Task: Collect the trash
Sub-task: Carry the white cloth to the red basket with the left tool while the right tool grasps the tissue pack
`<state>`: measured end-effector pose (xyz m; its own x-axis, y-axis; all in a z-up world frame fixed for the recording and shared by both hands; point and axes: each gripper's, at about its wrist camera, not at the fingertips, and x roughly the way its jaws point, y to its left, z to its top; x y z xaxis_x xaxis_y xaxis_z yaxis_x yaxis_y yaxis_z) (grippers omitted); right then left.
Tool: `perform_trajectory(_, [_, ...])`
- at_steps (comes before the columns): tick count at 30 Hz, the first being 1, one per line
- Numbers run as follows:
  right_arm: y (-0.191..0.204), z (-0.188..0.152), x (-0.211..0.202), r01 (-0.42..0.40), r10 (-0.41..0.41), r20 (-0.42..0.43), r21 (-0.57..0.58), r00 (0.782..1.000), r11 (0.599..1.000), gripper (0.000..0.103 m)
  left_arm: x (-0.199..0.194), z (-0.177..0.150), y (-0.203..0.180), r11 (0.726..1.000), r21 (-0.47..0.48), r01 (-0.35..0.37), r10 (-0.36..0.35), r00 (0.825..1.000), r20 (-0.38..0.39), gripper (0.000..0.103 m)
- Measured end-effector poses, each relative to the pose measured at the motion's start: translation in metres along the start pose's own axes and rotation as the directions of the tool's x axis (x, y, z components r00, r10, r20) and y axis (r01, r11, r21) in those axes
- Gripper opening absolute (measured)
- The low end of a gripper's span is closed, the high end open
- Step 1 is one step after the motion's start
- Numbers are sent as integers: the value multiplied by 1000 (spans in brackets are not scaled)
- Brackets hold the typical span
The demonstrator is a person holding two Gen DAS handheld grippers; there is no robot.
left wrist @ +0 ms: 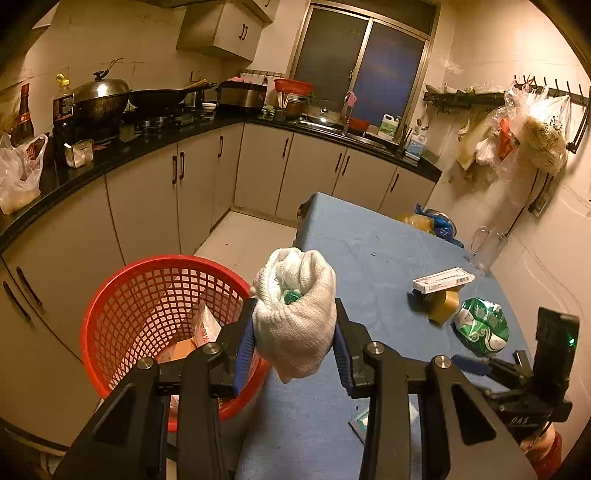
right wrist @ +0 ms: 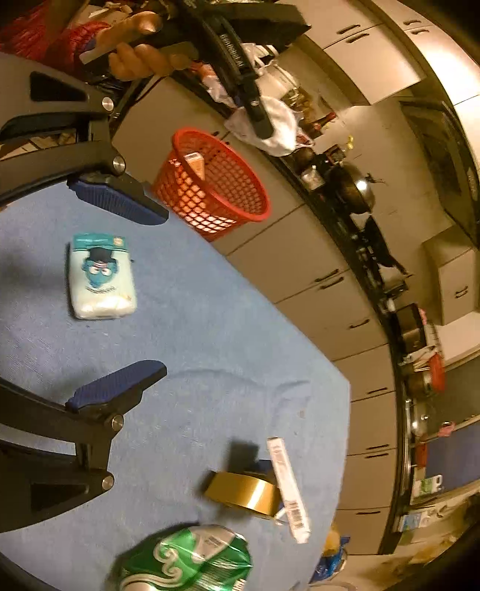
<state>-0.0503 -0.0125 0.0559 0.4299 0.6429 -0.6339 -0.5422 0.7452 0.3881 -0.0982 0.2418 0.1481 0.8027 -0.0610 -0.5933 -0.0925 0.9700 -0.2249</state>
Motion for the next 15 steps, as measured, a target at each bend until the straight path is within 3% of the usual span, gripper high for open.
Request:
perform_trajectory(7, [7,-28,43,-11,6,-159,-29,987,1000,82,-6,-1,5,1000,2,1,-1,1000,9,37])
perform_trajectory(11, [16,-36,62,13,-25,-201,-65,979,998,88,-11,-2,11,1000,-2,-11,11,1000,18,37])
perform_trajectory(12, [23,-39,65,29,-49,-196,-105,979,994,92,-13,-2,13,1000,-3,-13,14,1000,20,37])
perform_trajectory(15, [43,-49,74,117,-165,-190,-241,968,963,93,-16,-3,21,1000,-12,-29,29,999,21,37])
